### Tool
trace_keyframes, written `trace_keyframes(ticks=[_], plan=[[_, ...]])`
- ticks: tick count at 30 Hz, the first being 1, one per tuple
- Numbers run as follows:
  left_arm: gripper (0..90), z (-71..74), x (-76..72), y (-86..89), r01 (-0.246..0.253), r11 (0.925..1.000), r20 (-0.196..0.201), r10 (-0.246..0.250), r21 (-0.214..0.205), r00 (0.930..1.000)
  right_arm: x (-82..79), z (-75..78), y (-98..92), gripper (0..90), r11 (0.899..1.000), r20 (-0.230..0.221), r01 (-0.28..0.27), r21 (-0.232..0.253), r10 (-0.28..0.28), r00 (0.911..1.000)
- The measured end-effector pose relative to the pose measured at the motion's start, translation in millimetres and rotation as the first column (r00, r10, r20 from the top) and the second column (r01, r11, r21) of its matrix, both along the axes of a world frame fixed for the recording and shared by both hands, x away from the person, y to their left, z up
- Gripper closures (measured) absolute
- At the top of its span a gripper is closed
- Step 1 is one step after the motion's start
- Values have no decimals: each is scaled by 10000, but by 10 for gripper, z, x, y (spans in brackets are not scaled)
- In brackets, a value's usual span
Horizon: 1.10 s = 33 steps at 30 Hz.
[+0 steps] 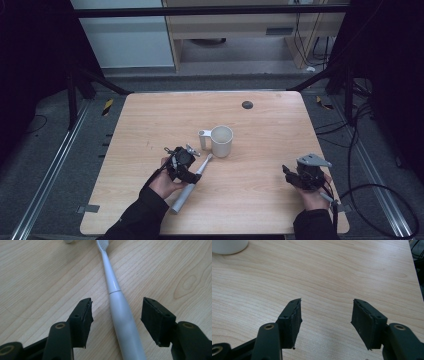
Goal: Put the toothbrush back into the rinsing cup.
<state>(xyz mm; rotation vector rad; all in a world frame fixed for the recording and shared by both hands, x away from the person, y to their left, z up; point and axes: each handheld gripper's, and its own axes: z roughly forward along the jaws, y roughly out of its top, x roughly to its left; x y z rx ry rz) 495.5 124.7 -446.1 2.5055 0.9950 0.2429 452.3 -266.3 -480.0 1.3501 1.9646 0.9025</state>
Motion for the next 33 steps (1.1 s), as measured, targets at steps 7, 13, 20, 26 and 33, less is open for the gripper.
trace_keyframes(ticks=[7,13,20,26,33], plan=[[434,-62,29,-47,-12,9999,-293,17,168,9996,4,-5,7,420,10000,-71,-48,-14,48,10000],[462,-112,48,-71,-13,9997,-453,24,230,9990,6,-6,12,425,10000,-100,-59,22,59,9999],[531,-172,72,-91,-5,9997,-715,23,253,9974,12,-12,13,432,10000,-170,-86,39,86,9998],[578,-211,86,-97,-69,9997,-868,90,254,9962,12,-11,11,434,9999,-197,-83,63,84,9998],[624,-229,97,-86,-11,9999,-992,23,129,9951,11,-8,7,439,9999,-175,-89,50,90,9998]])
